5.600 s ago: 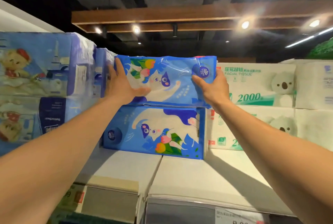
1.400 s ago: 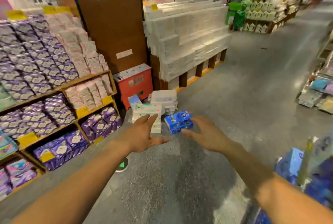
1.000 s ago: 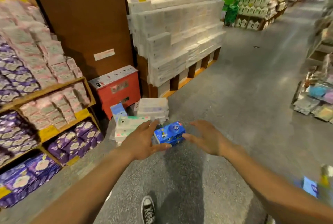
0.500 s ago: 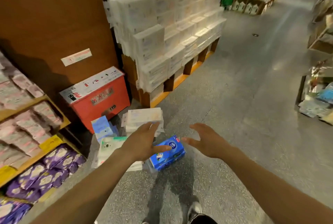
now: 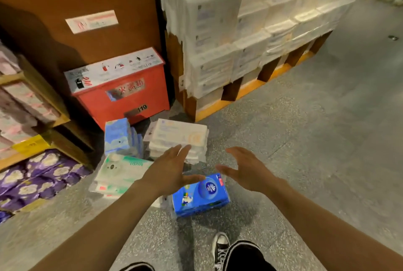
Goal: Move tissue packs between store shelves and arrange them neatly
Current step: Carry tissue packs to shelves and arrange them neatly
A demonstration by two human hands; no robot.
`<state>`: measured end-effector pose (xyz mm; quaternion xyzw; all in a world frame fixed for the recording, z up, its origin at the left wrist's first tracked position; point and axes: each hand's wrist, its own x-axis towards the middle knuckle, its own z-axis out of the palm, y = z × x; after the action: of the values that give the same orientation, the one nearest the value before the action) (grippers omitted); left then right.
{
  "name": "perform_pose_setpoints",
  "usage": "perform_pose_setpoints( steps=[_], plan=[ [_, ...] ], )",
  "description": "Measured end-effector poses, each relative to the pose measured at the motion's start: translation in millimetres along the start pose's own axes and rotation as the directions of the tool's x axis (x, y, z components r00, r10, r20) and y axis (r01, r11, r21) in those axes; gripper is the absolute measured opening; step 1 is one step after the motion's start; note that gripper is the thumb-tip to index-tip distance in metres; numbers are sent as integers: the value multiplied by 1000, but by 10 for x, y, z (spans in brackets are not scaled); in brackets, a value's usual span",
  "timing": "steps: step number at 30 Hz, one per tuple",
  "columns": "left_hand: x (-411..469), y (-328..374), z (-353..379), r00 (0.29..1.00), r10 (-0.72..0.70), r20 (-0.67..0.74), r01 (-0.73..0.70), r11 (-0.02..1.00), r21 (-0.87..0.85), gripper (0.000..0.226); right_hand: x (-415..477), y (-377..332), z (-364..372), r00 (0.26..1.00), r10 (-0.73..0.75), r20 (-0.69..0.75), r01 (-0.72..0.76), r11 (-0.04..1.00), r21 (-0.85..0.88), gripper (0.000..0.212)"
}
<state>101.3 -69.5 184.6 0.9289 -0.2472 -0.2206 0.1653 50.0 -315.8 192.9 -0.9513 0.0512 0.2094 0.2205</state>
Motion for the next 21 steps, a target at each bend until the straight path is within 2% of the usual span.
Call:
perform_pose_setpoints(
  steps=[5, 9, 12, 14, 21],
  plan=[
    [935, -572, 1139, 999, -26, 34, 27, 998, -50, 125, 1096, 725, 1019, 1000, 3, -6, -2, 999, 42, 86],
    [1498, -1132, 2207, 999, -44, 20, 45, 997, -59, 138, 1832, 1293, 1993, 999, 38, 13, -39, 998, 47, 88],
    [1819, -1509, 2978, 997, -78, 23, 80, 993, -84, 112, 2257, 1681, 2646, 998, 64, 28, -65, 997, 31, 88],
    [1977, -1732, 3451, 994, -106, 9, 106, 989, -105, 103, 2483, 1914, 2994, 995, 86, 43, -87, 996, 12, 89],
    [2287, -2397, 4621, 976, -210, 60, 217, 966, -141, 109, 3049, 2553, 3955, 972, 209, 104, -206, 978, -47, 102]
  ],
)
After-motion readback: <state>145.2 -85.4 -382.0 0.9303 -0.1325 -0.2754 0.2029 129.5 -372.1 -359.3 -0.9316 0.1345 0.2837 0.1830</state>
